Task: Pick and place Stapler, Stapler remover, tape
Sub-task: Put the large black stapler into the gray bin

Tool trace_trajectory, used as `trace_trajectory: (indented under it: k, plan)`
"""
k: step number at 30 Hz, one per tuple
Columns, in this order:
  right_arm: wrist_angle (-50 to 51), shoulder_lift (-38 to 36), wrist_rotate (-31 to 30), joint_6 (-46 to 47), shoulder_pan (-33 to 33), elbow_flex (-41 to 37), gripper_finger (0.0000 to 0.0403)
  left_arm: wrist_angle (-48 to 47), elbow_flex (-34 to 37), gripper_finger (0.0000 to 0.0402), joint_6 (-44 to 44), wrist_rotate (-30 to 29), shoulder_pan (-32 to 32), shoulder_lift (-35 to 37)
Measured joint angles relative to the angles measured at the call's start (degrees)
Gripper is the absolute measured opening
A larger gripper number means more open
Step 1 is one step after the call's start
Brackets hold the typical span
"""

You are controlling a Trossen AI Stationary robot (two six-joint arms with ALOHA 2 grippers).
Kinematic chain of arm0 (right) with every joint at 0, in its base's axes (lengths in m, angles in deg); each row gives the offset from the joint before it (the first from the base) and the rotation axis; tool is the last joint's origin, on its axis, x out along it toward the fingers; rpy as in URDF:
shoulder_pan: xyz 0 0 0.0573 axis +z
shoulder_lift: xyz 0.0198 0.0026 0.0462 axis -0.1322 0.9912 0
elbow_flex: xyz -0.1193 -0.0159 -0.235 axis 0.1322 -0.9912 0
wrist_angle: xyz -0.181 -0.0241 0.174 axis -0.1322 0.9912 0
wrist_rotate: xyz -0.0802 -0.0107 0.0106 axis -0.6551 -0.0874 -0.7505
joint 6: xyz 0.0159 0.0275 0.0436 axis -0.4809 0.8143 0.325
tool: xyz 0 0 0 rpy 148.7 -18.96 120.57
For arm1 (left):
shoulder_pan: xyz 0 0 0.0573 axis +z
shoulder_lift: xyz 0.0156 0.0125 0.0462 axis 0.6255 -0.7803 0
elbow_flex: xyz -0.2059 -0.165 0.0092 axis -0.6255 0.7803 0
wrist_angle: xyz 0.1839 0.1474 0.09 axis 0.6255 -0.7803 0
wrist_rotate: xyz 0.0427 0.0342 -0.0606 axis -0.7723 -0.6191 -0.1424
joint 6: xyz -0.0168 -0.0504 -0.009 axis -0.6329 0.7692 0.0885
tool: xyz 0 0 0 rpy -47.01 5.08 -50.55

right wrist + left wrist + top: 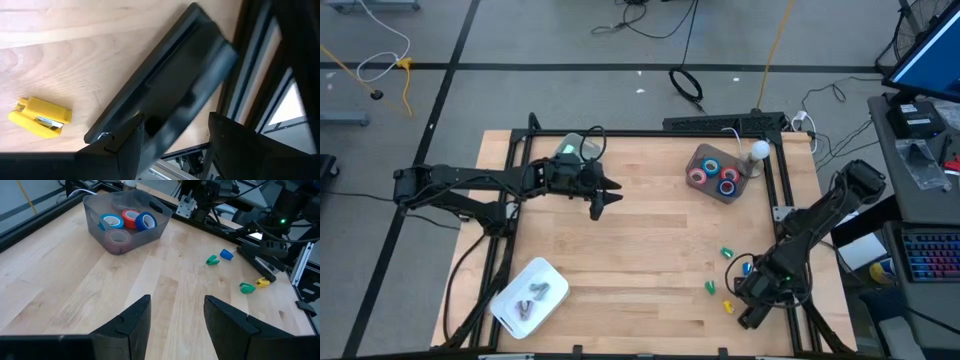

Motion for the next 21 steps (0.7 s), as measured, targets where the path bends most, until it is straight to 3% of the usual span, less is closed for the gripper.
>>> trace_trajectory:
  k: [7,21]
  plan:
    - [-7.2,1.0,-0.3,0.1,-0.4,-2.4,0.0212,0.0,0.0,0.0184,-0.1,0.0,0.0,0.0]
    - [-6.5,1.2,-6.8,-1.0,-2.0,-2.8,0.0212,-0.1,0.0,0.0184,0.3,0.0,0.0,0.0]
